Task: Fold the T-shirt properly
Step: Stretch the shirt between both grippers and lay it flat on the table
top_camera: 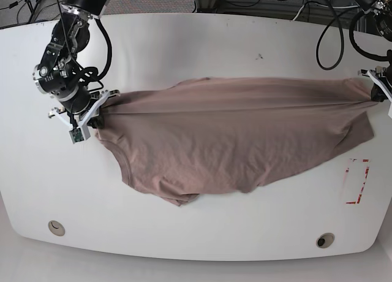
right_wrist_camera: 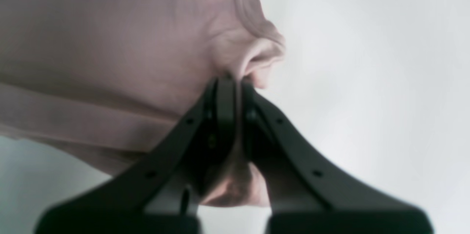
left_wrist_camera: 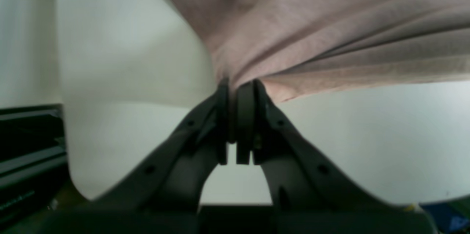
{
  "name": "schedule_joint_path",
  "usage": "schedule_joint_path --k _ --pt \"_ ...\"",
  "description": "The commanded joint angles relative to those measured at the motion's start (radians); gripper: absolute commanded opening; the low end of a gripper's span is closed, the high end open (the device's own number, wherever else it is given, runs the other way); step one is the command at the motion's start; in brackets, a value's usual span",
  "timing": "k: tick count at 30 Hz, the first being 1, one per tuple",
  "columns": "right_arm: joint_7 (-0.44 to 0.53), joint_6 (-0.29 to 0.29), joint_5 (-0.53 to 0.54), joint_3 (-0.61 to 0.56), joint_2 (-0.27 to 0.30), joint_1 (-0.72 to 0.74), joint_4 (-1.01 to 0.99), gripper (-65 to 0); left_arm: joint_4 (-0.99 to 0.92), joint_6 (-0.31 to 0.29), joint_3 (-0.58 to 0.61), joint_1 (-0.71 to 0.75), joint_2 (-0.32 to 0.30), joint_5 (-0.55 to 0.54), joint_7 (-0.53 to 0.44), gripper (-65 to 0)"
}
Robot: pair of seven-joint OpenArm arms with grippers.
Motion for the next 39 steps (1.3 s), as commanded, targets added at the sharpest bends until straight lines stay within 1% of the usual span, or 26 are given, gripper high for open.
schedule_joint_path --k 1,6,10,15,39 --pt "0.024 -0.005 0.001 0.008 -0.001 -0.029 0.021 -64.4 0.017 -0.001 -0.019 0.033 -0.022 -0.02 -0.018 -65.0" --pt "0.026 -0.003 0.001 0.009 -0.019 -0.081 0.021 -64.4 0.017 -0.001 -0.031 0.069 -0.022 -0.021 -0.019 -65.0" --pt "0.026 -0.003 0.001 0.009 -0.022 -0.107 0.021 -64.4 0.017 -0.001 -0.031 0.096 -0.026 -0.021 -0.019 -65.0" --pt "0.026 -0.003 -0.002 0.009 -0.047 -0.124 0.021 -64.4 0.017 -0.001 -0.031 0.115 -0.028 -0.02 -0.019 -65.0" --pt "0.024 -0.005 -0.002 0.009 -0.048 -0.211 0.022 -64.4 0.016 -0.001 -0.033 0.218 -0.028 -0.02 -0.019 -65.0"
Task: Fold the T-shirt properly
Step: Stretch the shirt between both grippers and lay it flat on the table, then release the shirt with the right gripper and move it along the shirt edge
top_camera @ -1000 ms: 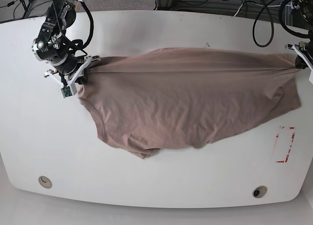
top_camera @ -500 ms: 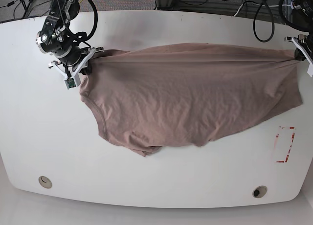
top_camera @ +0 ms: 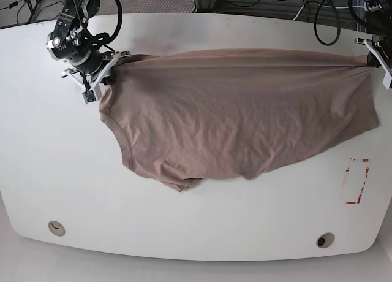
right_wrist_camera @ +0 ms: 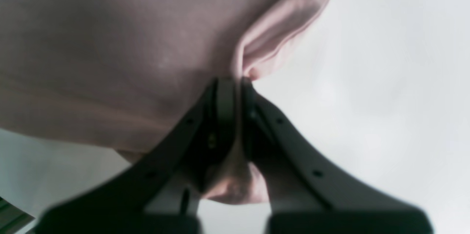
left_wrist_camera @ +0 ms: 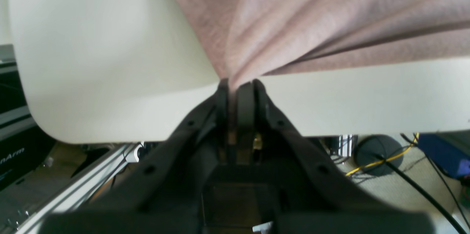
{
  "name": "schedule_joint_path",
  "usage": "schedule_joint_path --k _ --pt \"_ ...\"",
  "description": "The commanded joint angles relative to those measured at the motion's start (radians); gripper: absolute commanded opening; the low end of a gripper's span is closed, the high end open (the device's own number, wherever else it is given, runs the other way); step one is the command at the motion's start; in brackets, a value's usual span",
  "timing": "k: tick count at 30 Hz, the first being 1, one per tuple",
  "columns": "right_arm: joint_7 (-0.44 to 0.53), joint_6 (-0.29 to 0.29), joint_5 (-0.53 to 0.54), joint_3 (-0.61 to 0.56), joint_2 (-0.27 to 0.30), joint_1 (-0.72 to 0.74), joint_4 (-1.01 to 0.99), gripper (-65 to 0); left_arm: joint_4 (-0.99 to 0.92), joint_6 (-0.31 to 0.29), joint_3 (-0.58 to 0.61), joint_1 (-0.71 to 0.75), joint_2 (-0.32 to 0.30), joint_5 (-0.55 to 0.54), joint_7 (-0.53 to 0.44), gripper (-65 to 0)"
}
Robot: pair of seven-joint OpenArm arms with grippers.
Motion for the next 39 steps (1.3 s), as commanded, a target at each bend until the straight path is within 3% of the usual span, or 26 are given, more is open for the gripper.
schedule_joint_path --k 1,23,25,30,34,39 --pt "0.016 -0.005 0.009 0.005 0.009 -0.007 0.022 -64.5 0.016 -0.001 -0.011 0.013 -0.023 -0.001 -0.012 -65.0" --pt "0.016 -0.013 0.009 0.005 0.008 -0.027 0.02 -63.4 0.016 -0.001 -0.011 0.043 -0.023 -0.001 -0.01 -65.0" --pt "0.016 -0.013 0.009 0.005 0.008 -0.027 0.02 -59.9 0.016 -0.001 -0.011 0.043 -0.023 -0.001 -0.01 -65.0" --pt "0.016 -0.013 0.009 0.005 0.008 -0.027 0.02 -44.2 0.016 -0.001 -0.011 0.043 -0.023 -0.001 -0.009 -65.0" --pt "0.016 -0.013 0.009 0.005 0.008 -0.028 0.022 -43.0 0.016 -0.001 -0.006 0.043 -0.023 -0.001 -0.009 -64.7" --pt "0.016 -0.013 0.009 0.005 0.008 -0.027 0.022 -42.5 0.016 -0.001 -0.006 0.044 -0.023 -0.003 -0.007 -49.9"
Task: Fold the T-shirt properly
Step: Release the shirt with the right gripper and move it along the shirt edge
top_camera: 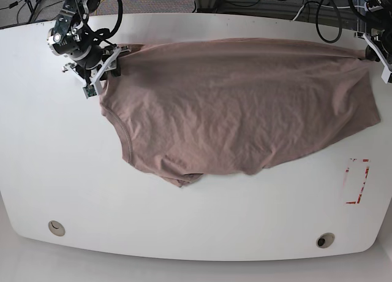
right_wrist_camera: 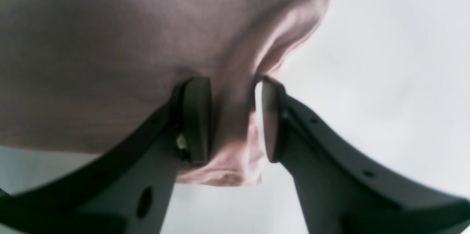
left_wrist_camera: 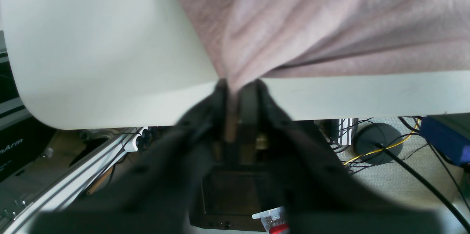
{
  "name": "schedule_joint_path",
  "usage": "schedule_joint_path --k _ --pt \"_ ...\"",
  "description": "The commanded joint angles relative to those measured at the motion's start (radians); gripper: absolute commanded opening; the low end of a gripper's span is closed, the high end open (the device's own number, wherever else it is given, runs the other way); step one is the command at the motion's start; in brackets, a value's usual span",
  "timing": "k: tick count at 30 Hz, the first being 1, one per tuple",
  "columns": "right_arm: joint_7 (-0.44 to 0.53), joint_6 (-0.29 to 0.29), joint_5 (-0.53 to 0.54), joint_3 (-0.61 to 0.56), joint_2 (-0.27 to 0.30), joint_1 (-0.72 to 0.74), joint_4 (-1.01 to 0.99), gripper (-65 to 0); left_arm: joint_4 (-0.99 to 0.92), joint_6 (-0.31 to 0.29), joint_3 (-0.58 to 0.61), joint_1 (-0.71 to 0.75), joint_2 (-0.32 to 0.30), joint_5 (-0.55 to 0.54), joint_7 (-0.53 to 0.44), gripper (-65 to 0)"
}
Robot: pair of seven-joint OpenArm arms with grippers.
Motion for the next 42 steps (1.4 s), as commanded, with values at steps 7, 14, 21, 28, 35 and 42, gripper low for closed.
schedule_joint_path --k 7,14,21,28,35,42 --pt "0.014 -0.009 0.008 0.005 -0.005 0.01 0.018 -42.2 0.016 -0.001 -0.006 0.01 -0.022 -0.006 -0.005 -19.4" --pt "0.014 -0.009 0.002 0.005 -0.014 0.013 0.018 -41.1 0.017 -0.001 -0.009 0.013 -0.02 -0.023 -0.003 -13.1" --pt "0.014 -0.01 0.002 0.005 -0.014 0.039 0.017 -23.1 0.016 -0.001 -0.012 0.018 -0.023 -0.132 0.004 -13.1" --pt "0.014 -0.01 0.002 0.005 -0.011 0.069 0.015 -8.1 0.016 -0.001 -0.121 0.004 -0.048 -0.155 0.021 -13.1" --pt "0.015 -0.01 0.002 0.005 -0.003 0.132 -0.018 -5.9 0.008 -0.001 -0.215 -0.098 -0.083 -0.147 0.021 -13.1" --pt "0.015 -0.009 0.002 0.0 -0.003 0.283 -0.127 -5.9 -0.011 -0.001 -0.226 -0.197 -0.091 -0.063 0.021 -13.1"
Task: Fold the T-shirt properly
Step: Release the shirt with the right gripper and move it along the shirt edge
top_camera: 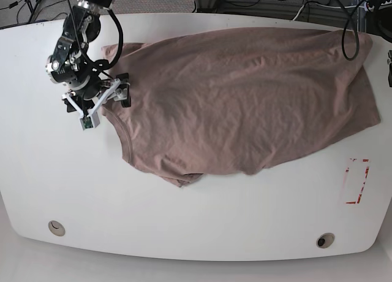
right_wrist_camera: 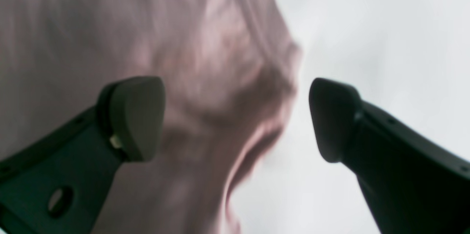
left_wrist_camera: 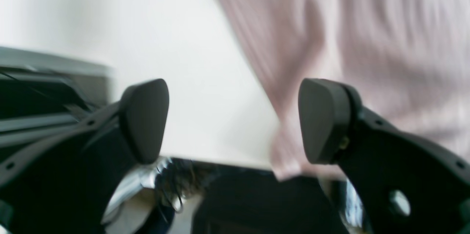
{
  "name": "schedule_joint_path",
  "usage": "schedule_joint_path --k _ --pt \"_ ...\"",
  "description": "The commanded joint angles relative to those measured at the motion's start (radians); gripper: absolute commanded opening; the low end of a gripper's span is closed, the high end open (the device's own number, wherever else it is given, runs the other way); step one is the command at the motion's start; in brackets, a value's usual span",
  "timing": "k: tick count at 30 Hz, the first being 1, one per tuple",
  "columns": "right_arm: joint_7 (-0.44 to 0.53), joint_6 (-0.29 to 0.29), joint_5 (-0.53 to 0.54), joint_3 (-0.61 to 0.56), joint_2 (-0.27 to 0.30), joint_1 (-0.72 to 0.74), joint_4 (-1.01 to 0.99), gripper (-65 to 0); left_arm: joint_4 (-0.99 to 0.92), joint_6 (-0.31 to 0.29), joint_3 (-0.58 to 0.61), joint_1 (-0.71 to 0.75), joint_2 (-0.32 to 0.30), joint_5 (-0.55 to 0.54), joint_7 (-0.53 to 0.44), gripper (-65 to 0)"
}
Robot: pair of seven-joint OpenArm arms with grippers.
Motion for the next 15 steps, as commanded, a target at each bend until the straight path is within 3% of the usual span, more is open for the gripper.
schedule_joint_path --k 1,9,15 --pt "0.018 0.004 0.013 -0.001 0.01 0.082 -0.04 -5.9 0.006 -0.001 -0.003 -0.043 -0.013 0.066 0.003 -13.1" --pt "0.035 0.01 0.013 -0.006 0.037 0.294 -0.256 -5.9 0.006 -0.001 0.046 -0.172 -0.013 0.239 0.003 -13.1" --pt "0.095 0.01 0.013 -0.007 0.064 0.424 -0.443 -5.9 0.006 -0.001 0.067 -0.212 -0.01 0.305 0.003 -13.1"
